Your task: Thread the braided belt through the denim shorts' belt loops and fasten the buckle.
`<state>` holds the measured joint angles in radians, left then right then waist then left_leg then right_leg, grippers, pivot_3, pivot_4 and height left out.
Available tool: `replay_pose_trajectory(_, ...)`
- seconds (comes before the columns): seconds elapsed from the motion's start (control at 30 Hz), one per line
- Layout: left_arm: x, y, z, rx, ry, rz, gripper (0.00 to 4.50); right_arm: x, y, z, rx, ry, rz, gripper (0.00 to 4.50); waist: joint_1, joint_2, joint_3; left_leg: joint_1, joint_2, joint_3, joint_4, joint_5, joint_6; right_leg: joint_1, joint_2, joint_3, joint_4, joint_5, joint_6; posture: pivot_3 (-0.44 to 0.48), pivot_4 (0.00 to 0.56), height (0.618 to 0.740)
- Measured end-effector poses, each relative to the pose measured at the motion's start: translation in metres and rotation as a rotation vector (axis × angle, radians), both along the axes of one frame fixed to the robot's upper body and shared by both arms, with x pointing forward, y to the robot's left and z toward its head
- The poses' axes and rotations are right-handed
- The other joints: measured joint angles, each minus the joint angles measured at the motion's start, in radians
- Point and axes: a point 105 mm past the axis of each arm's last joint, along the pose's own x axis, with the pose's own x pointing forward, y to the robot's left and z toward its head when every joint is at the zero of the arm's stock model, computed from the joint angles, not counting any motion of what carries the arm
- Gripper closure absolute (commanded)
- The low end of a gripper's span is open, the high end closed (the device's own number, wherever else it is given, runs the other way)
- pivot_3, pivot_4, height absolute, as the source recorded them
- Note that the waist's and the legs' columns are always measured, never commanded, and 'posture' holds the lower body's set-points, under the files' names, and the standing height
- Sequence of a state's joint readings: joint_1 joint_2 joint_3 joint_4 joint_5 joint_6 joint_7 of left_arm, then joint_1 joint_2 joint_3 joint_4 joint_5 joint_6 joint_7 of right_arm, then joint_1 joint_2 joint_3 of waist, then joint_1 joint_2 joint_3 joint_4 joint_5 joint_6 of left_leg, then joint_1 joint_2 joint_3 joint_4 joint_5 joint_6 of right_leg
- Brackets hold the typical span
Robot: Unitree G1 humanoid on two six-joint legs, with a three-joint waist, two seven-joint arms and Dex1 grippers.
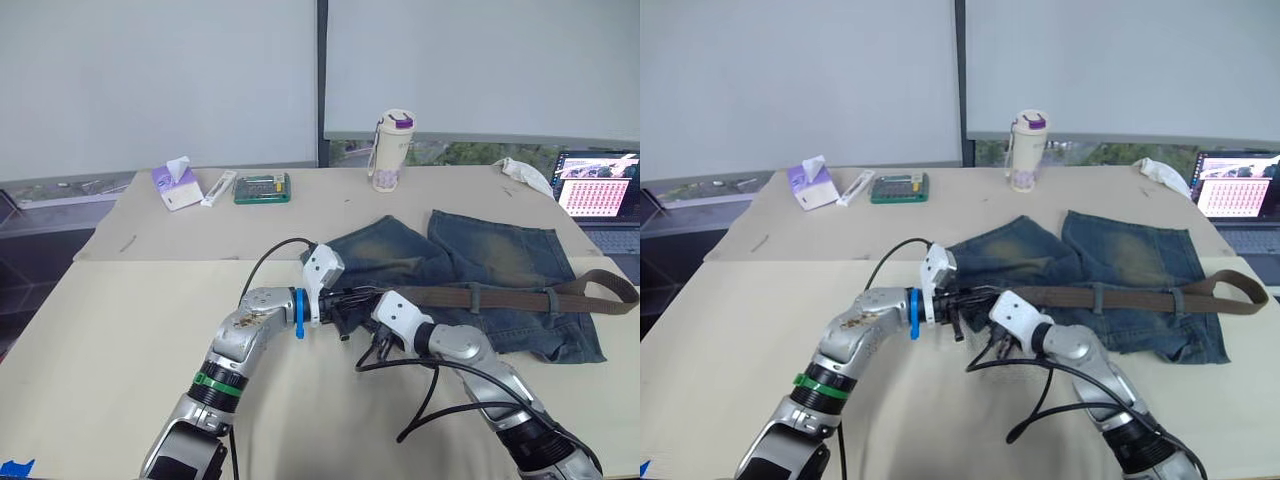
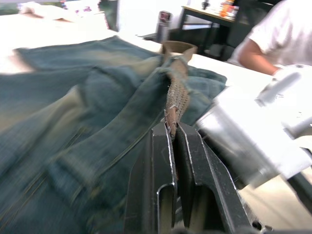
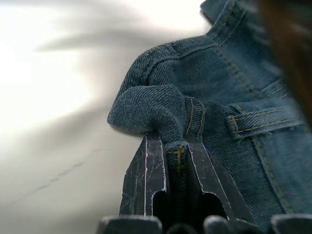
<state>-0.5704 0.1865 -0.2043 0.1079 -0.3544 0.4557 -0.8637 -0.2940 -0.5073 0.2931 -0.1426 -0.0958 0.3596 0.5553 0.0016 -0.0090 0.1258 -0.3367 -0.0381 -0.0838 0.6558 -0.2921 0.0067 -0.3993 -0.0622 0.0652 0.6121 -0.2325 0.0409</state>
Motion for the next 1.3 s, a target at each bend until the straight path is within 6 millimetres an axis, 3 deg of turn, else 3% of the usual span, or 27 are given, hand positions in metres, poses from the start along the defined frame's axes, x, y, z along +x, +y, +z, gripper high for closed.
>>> replay_pose_trajectory(0.1, 0.004, 0.002, -0.002, 0.0, 0.011, 0.026, 4.5, -0.001, -0.007, 0.005, 0.01, -0.021, 0.006, 4.5, 0.002, 0.0, 0.0, 0.0, 0.0, 0.0, 0.0, 0.0, 0.0, 0.0, 0.0, 0.0, 0.0, 0.0, 0.0, 0.0, 0.15, 0.74)
replay_pose_trajectory(0.13, 0.005, 0.002, -0.001, -0.001, 0.011, 0.031, 4.5, -0.007, -0.008, 0.006, 0.05, 0.012, 0.026, 3.48, 0.004, 0.0, 0.0, 0.0, 0.0, 0.0, 0.0, 0.0, 0.0, 0.0, 0.0, 0.0, -0.001, 0.0, 0.0, 0.0, 0.15, 0.74)
replay_pose_trajectory(0.33, 0.007, 0.007, -0.002, -0.012, 0.049, 0.045, 4.5, -0.075, -0.005, 0.014, 0.194, 0.284, 0.278, 1.42, -0.001, 0.0, 0.0, 0.0, 0.002, 0.0, -0.001, -0.001, 0.001, 0.002, 0.001, 0.0, -0.001, 0.0, 0.0, 0.0, 0.15, 0.74)
replay_pose_trajectory(0.47, 0.0, 0.008, -0.002, -0.033, 0.113, 0.022, 4.5, -0.081, -0.021, 0.036, 0.355, 0.32, 0.21, 0.08, -0.008, -0.001, 0.001, 0.001, 0.002, -0.001, -0.001, -0.001, 0.001, 0.004, 0.002, -0.001, -0.001, 0.0, 0.0, 0.0, 0.15, 0.74)
replay_pose_trajectory(0.57, -0.003, 0.016, -0.001, -0.075, 0.193, 0.015, 4.5, -0.081, -0.028, 0.04, 0.557, 0.371, 0.104, 0.08, -0.011, -0.001, 0.001, 0.001, 0.003, -0.001, -0.003, -0.001, 0.002, 0.003, 0.002, -0.001, -0.001, 0.0, 0.0, 0.0, 0.15, 0.74)
replay_pose_trajectory(0.7, -0.01, 0.027, 0.006, -0.209, 0.385, -0.045, 4.5, -0.072, -0.017, 0.035, 0.86, 0.415, -0.025, 0.08, -0.017, 0.0, 0.0, 0.0, 0.004, -0.001, -0.005, -0.001, 0.001, -0.002, 0.002, 0.0, 0.002, 0.0, 0.0, 0.0, 0.15, 0.74)
replay_pose_trajectory(0.9, -0.015, 0.033, 0.017, -0.271, 0.481, -0.102, 4.5, -0.059, -0.022, 0.038, 1.098, 0.419, -0.142, 0.08, -0.014, 0.001, 0.0, 0.0, 0.002, -0.001, -0.005, 0.0, 0.001, -0.003, 0.001, 0.001, 0.002, 0.0, 0.0, 0.0, 0.15, 0.74)
replay_pose_trajectory(1.13, -0.009, 0.037, 0.013, -0.258, 0.503, -0.079, 4.5, -0.058, -0.018, 0.062, 1.302, 0.417, -0.069, 2.23, -0.017, 0.002, 0.0, 0.0, 0.002, -0.001, -0.008, 0.0, 0.0, -0.004, 0.002, 0.001, 0.002, 0.0, 0.0, 0.0, 0.15, 0.74)
replay_pose_trajectory(1.3, -0.009, 0.037, 0.013, -0.259, 0.495, -0.078, 4.5, -0.057, -0.02, 0.064, 1.34, 0.425, -0.078, 4.01, -0.016, 0.002, 0.0, 0.0, 0.002, 0.0, -0.008, 0.0, 0.0, -0.004, 0.001, 0.001, 0.002, 0.0, 0.0, 0.0, 0.15, 0.74)
